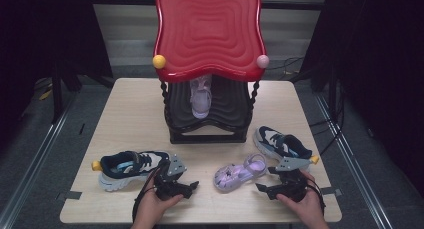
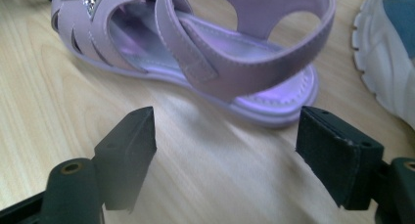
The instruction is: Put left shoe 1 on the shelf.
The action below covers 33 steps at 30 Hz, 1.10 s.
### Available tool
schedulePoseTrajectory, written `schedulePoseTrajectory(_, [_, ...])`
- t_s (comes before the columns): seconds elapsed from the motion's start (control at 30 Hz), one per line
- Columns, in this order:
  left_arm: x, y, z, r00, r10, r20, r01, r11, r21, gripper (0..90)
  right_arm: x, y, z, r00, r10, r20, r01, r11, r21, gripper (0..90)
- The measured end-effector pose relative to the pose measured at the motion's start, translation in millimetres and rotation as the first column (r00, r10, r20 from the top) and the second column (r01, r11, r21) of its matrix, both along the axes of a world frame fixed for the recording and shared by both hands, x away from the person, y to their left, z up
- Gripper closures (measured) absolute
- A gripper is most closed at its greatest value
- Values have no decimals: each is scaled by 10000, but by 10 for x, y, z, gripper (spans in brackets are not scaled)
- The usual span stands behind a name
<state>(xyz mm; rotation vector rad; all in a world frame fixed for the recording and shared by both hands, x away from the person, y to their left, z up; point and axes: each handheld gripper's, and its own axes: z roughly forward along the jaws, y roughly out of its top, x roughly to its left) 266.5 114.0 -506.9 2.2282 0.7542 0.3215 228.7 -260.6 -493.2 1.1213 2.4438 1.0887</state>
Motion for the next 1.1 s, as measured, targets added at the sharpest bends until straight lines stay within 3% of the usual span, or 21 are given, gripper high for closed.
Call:
schedulePoseTrajectory(0.13, [0,0,0,10000,0,-3,0,10000,0,176,57,43,14,9999,44,97,-44,10000,20,228])
schedulePoseTrajectory(0.23, [0,0,0,10000,2,-2,-2,10000,-3,175,70,65,23,9998,187,102,-189,9996,224,273])
schedulePoseTrajectory(0.33, [1,0,0,10000,8,-13,-8,10000,-9,175,36,104,31,9993,322,214,-324,9994,108,309])
schedulePoseTrajectory(0.37, [1,0,0,10000,10,-13,-10,10000,-12,175,22,112,33,9992,303,241,-304,9995,33,330])
schedulePoseTrajectory(0.43, [0,0,0,10000,5,-7,-5,10000,-3,175,-6,101,45,9993,211,323,-208,9997,-93,467])
schedulePoseTrajectory(0.53, [0,0,0,10000,6,-6,-6,10000,-5,175,-23,37,57,10000,27,74,-31,9991,420,566])
schedulePoseTrajectory(0.77, [1,0,0,10000,14,-13,-14,10000,-12,175,-117,22,52,9988,481,53,-483,9984,289,627])
schedulePoseTrajectory(0.87, [1,0,0,10000,9,-10,-9,10000,-11,175,-162,20,48,9974,723,10,-723,9969,298,595])
schedulePoseTrajectory(1.0, [0,-1,0,10000,13,-9,-13,10000,-11,175,-199,12,40,9982,602,-36,-602,9981,141,319])
schedulePoseTrajectory(1.1, [0,-1,0,10000,11,-8,-11,10000,-8,175,-192,-36,20,9993,361,83,-360,9992,-172,238])
